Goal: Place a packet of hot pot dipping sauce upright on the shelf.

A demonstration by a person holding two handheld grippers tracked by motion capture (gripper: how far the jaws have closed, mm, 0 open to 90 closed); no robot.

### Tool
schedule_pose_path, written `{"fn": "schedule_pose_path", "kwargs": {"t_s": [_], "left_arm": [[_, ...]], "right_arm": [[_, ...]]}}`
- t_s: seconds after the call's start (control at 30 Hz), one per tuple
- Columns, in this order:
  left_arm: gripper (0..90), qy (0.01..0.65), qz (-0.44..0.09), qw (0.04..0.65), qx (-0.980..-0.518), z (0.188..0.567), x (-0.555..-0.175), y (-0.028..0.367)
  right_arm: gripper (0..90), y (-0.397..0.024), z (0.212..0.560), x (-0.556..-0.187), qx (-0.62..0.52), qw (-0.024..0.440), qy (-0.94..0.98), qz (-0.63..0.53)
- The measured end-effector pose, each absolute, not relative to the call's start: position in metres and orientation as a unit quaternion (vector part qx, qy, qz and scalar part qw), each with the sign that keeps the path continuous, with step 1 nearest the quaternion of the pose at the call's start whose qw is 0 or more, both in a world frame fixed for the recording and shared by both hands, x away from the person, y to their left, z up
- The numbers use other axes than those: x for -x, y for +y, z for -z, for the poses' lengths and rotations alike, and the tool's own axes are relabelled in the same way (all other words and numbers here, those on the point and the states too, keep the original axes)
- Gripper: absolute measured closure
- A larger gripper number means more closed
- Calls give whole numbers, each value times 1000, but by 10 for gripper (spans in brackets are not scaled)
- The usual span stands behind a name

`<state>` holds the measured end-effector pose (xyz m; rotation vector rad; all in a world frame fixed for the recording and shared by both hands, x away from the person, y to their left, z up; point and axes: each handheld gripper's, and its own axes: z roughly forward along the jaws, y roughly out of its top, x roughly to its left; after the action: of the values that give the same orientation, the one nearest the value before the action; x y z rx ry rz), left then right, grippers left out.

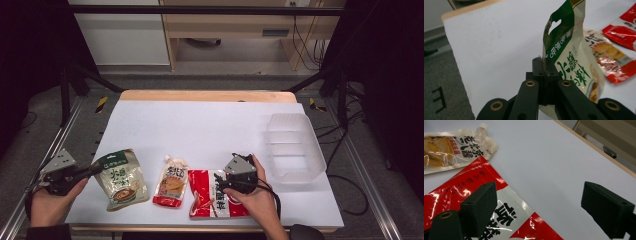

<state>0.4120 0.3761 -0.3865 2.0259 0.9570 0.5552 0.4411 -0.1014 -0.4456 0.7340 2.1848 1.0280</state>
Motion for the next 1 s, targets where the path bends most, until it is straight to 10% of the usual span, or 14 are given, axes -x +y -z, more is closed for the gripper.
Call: {"fn": "schedule_pose_path", "kwargs": {"t_s": [1.0], "left_arm": [[900,220,-195,437,-850,306,-430,284]], "right_arm": [[203,-78,350,-454,-145,223,915,-304]]}}
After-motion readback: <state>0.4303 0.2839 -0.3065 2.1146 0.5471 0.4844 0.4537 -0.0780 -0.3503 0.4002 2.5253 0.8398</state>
